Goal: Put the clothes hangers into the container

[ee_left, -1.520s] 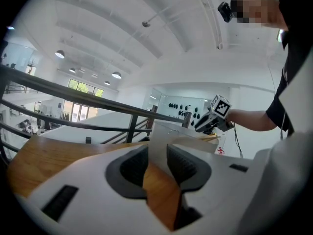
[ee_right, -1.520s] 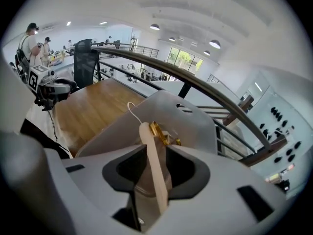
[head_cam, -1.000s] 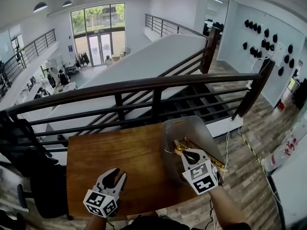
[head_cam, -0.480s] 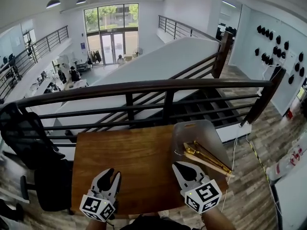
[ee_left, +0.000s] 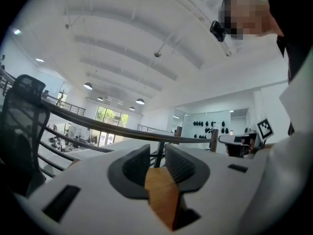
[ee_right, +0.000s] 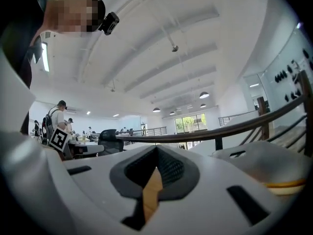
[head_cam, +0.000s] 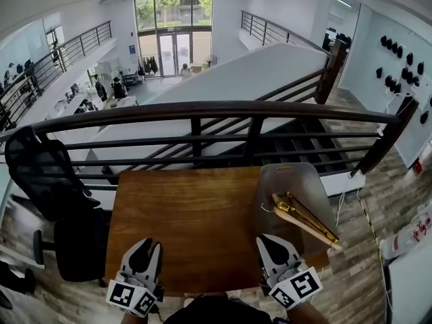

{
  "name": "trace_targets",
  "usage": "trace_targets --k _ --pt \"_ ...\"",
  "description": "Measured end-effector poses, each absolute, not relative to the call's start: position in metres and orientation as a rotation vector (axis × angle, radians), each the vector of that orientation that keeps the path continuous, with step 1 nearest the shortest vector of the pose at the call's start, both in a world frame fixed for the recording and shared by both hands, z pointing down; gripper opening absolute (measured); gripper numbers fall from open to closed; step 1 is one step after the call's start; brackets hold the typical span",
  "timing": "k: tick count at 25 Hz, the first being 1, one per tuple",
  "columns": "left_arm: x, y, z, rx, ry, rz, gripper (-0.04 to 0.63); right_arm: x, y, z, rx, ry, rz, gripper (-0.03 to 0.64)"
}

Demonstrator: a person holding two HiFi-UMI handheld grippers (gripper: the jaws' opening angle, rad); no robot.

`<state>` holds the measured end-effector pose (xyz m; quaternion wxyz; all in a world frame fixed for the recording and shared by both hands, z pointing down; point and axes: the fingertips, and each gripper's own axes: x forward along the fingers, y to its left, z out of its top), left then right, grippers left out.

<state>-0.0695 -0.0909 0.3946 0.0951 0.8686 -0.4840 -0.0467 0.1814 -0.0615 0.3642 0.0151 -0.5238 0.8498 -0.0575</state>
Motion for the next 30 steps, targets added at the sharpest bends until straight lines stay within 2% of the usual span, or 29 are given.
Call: trace_targets --k 8,30 --pt "-0.071 -0.086 0.396 2.575 -1.455 -0.139 0.098 0.151 -0.061 0.382 -1.566 2.71 -0.182 -0.009" --pt "-0.058 -0.094 0.4 2.561 -1.41 -0.156 0.097 0.13 -0.076 0.395 -1.472 2.835 -0.116 -0.009"
